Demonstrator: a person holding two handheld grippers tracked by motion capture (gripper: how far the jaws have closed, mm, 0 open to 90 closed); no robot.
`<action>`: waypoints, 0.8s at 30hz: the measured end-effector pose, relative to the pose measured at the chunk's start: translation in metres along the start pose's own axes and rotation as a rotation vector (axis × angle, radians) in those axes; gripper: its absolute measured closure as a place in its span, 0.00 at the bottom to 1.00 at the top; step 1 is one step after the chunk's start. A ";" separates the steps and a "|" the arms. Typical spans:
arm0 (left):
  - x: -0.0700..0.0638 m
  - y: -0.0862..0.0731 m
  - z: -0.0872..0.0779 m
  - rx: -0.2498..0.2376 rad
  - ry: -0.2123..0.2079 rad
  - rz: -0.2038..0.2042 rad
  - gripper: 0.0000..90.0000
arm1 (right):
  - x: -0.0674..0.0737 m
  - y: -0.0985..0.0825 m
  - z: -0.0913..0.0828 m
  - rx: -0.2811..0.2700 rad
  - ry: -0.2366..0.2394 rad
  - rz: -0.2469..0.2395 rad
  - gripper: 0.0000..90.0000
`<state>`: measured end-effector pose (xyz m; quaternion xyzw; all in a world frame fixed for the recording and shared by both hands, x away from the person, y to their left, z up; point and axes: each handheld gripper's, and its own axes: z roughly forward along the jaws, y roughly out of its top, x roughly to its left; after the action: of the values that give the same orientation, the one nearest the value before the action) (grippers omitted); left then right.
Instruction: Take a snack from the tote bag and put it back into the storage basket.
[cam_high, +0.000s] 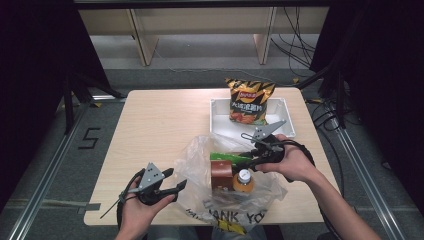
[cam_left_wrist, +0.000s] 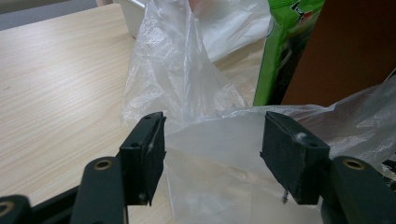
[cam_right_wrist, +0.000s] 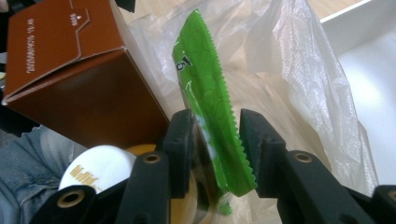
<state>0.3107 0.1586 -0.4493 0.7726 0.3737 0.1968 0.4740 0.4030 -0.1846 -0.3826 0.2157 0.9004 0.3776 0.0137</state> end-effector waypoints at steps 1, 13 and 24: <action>0.000 0.000 0.000 0.000 0.000 -0.001 0.43 | 0.000 0.000 0.002 0.003 -0.004 0.007 0.74; 0.001 -0.001 0.001 0.006 -0.007 -0.002 0.43 | -0.002 -0.002 0.005 0.005 -0.029 -0.112 0.94; 0.001 -0.002 0.001 0.008 0.000 -0.016 0.43 | 0.001 -0.005 0.002 -0.016 -0.034 -0.163 0.99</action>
<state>0.3110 0.1589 -0.4517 0.7715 0.3809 0.1913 0.4724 0.4011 -0.1857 -0.3875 0.1481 0.9115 0.3788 0.0614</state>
